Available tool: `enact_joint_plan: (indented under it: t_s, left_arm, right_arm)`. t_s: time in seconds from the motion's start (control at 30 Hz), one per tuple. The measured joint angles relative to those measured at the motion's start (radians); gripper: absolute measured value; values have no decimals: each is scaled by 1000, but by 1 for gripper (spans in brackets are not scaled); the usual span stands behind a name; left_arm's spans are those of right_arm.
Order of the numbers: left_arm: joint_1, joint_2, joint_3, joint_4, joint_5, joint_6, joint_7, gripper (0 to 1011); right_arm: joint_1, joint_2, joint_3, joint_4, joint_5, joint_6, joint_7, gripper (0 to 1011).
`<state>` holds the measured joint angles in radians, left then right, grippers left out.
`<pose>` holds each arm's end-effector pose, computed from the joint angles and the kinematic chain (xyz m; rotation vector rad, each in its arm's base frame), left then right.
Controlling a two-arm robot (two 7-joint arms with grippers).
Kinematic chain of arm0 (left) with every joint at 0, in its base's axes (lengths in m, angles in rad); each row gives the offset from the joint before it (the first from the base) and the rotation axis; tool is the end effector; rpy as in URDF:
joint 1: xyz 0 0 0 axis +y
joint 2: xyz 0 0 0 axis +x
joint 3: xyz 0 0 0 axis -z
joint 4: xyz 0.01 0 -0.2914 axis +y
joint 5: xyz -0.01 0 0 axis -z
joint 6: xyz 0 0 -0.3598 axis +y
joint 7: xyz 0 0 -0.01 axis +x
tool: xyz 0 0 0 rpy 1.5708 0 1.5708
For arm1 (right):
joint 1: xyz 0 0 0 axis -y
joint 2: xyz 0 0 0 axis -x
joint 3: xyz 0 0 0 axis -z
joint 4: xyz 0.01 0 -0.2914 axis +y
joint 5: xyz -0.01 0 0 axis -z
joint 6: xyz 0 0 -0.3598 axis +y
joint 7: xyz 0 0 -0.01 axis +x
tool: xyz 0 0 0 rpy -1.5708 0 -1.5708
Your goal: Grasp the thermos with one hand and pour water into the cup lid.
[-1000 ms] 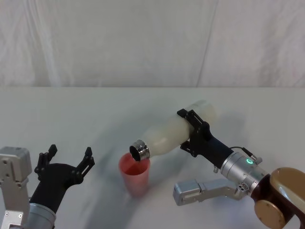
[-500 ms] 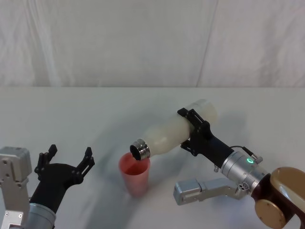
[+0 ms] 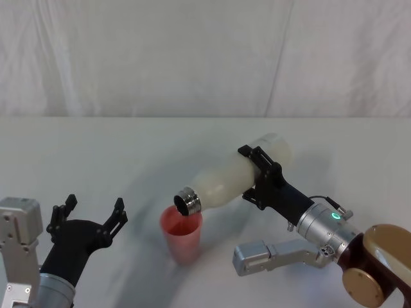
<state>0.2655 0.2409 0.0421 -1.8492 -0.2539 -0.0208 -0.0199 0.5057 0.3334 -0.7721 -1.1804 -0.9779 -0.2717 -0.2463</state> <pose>0.3033 0.0325 -0.2868 -0.0381 0.0141 1.4461 0.4571 0.0872 -0.3135 -0.5431 -1.4571 -0.6889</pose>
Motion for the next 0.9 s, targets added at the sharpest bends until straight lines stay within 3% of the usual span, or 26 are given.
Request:
enact_joint_plan:
  t_s: [0.9]
  left_arm:
    - [0,0,0,0,0,0,0,1001]
  right_arm:
    - [0,-1,0,2,4,-2,0,951]
